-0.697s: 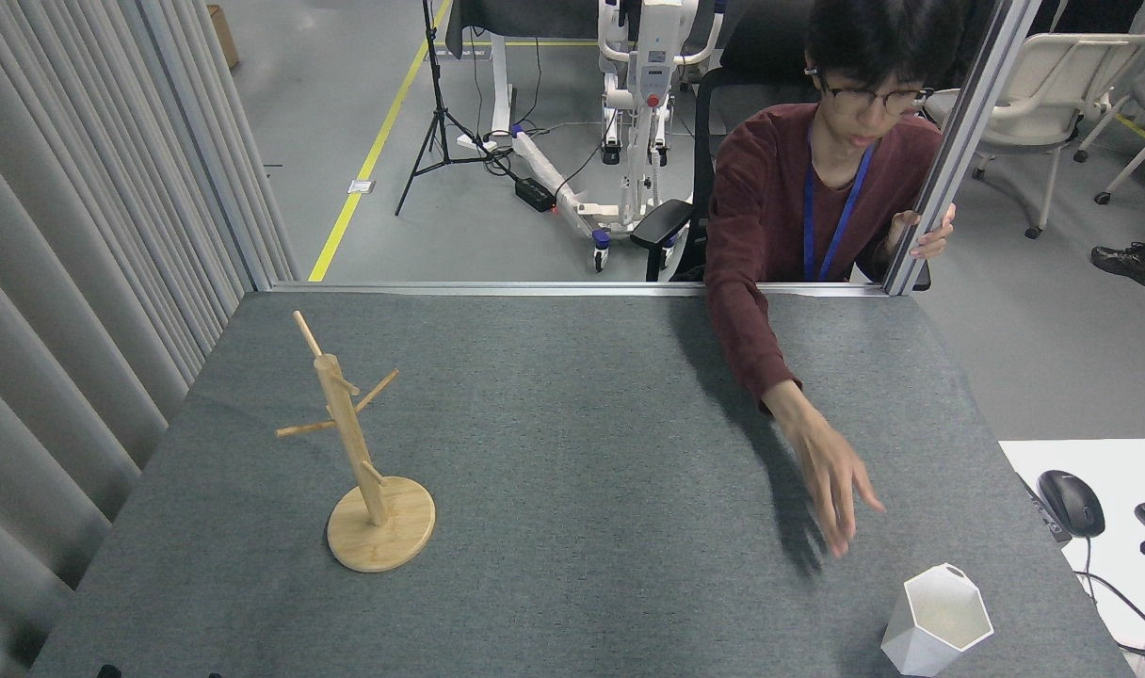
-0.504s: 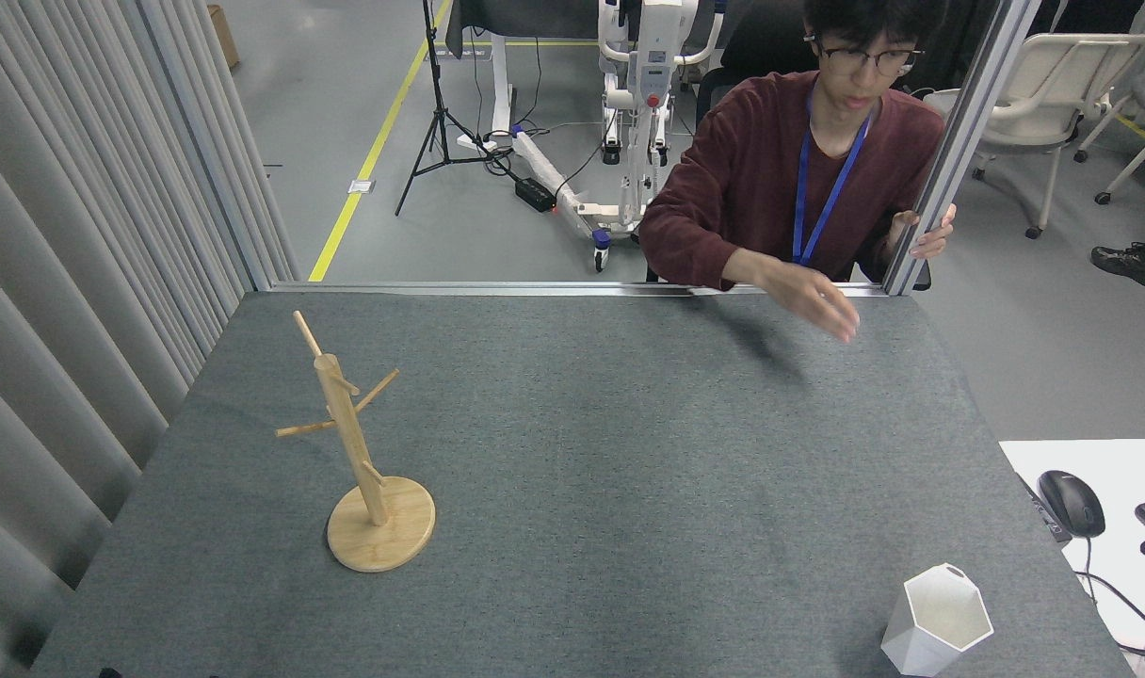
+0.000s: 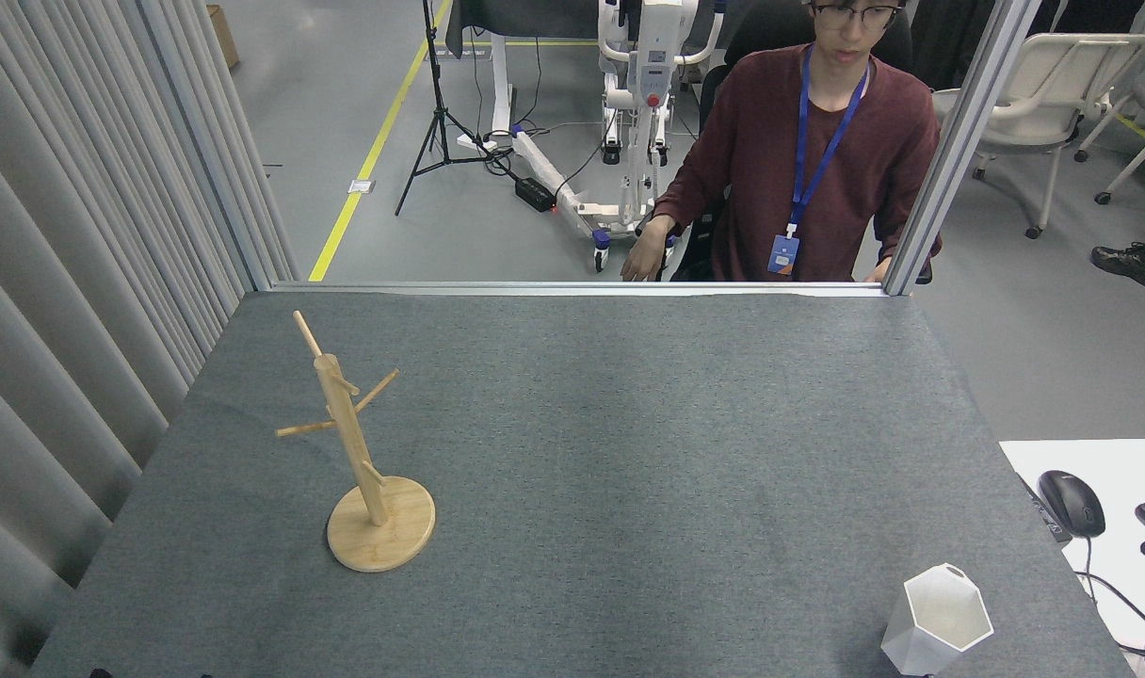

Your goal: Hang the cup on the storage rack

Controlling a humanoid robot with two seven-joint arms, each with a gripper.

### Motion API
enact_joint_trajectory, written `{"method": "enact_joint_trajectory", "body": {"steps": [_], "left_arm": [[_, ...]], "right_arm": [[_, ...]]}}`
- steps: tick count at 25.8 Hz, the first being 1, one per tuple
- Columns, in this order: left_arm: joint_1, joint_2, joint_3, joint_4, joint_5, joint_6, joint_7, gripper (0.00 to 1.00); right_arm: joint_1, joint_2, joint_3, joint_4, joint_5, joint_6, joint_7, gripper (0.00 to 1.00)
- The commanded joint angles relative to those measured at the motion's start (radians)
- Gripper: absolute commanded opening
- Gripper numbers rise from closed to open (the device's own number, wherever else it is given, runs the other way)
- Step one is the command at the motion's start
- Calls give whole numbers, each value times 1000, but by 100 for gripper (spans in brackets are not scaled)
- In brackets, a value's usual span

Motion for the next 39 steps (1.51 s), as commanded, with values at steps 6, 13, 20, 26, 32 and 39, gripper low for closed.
{"method": "enact_joint_trajectory", "body": {"steps": [6, 13, 20, 26, 32, 39], "left_arm": [[0, 0, 3, 0, 0, 4, 0, 99], [0, 0, 12, 0, 0, 2, 0, 99], [0, 0, 20, -2, 0, 2, -1, 99], [0, 0, 21, -2, 2, 2, 2, 99], [0, 0, 26, -2, 2, 0, 2, 99], [0, 0, 30, -2, 2, 0, 3, 99]], "right_arm": [[-70, -2, 5, 53, 27, 3, 7, 99], [-93, -6, 26, 67, 29, 7, 7, 99], [-101, -6, 34, 72, 27, 20, 5, 99], [-101, -13, 34, 73, 27, 20, 7, 99], [-103, -21, 32, 81, 26, 21, 5, 99], [-132, -33, 32, 118, 26, 21, 5, 99]]}}
